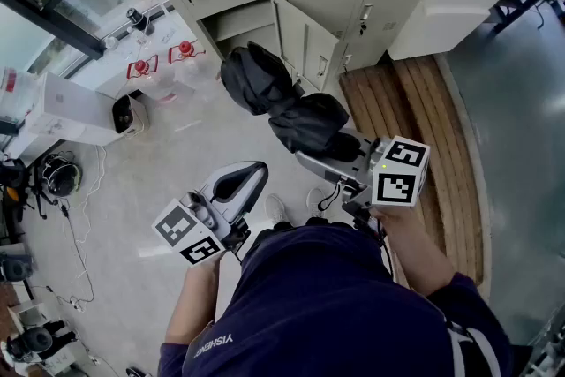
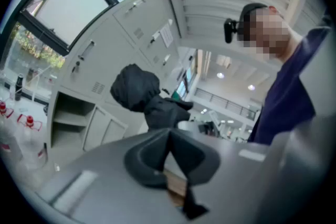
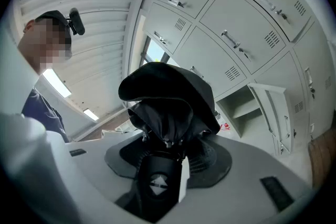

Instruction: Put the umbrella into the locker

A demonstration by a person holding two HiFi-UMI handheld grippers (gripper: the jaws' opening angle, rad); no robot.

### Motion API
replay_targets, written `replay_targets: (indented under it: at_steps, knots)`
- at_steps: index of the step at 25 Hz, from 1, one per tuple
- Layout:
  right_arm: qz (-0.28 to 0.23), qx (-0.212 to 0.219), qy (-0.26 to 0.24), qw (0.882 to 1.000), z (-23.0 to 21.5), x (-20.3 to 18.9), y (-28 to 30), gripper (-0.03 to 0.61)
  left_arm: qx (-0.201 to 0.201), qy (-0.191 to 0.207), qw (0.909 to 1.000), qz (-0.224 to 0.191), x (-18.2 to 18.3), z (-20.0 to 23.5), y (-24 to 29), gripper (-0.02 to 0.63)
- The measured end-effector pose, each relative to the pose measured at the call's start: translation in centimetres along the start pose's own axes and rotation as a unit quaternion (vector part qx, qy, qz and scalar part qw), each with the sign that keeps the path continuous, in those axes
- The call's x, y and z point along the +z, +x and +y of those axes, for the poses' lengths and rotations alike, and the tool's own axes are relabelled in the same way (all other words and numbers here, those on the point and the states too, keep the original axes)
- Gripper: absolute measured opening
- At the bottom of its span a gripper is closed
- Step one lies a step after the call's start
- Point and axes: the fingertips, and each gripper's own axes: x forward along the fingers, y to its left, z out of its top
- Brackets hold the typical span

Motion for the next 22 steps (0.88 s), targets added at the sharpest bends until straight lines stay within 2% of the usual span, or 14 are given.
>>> replay_targets:
  at_steps: [13,22]
  knots:
    - [0.019,-0.020,-0.003,1.000,-1.8,-1.0,-2.6,0.198,0.008,-0.009,0.9999,-0.002,-1.6,-0.9,1.3,0.003]
    - [0.035,-0.036,-0.027,0.998,-5.1,0.3,-4.7,0.198,0.043,-0.015,0.9987,-0.022,-1.8,-0.8,2.6,0.003]
